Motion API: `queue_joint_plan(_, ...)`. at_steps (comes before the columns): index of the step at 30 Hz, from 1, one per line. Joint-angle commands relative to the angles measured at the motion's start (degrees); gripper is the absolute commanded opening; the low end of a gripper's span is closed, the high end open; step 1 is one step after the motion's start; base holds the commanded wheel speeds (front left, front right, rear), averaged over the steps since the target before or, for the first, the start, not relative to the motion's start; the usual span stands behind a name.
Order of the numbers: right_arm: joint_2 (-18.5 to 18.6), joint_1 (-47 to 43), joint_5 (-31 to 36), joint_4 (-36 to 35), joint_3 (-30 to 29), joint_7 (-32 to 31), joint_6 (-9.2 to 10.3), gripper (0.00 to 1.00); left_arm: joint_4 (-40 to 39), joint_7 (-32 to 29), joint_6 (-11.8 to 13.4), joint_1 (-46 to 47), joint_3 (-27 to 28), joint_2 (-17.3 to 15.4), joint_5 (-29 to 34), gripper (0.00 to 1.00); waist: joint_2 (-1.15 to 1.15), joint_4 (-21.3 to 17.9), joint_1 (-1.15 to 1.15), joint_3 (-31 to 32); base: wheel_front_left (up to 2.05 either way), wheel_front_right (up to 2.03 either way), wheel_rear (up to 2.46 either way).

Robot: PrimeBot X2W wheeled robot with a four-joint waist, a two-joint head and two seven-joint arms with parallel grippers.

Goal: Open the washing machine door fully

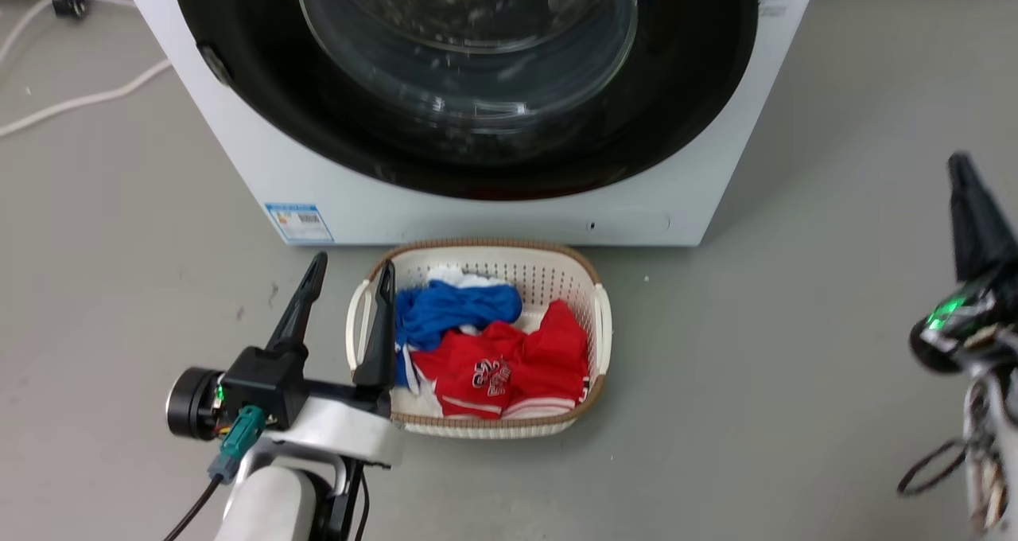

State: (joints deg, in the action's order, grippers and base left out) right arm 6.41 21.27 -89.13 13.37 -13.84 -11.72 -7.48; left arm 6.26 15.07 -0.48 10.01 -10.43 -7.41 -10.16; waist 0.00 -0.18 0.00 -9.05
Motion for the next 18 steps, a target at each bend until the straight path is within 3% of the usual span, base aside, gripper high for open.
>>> queue_joint_plan(1,1.14,2.59,-0.55,1.58,-0.40,-0.56,-0.03,0.00,-0.34,0.15,0.16,0.94,-0.01,0.12,0.31,1.00,0.00,0.48,0.00,-2.88,0.00,0.00,0.00)
queue_joint_plan(11,11.58,28.22,-2.06,27.28,2.38,-8.87,-0.03,0.00,-4.08,0.15,-0.02,5.97,-0.99,1.26,1.56,1.00,0.00,2.77,0.00,-11.48,0.00,0.00,0.00)
queue_joint_plan(18,15.64,45.88,1.70,39.82,8.16,-15.85,-0.03,0.00,-5.22,0.15,-0.97,8.93,-2.54,1.72,2.57,1.00,0.00,4.70,0.00,-16.17,0.00,0.00,0.00)
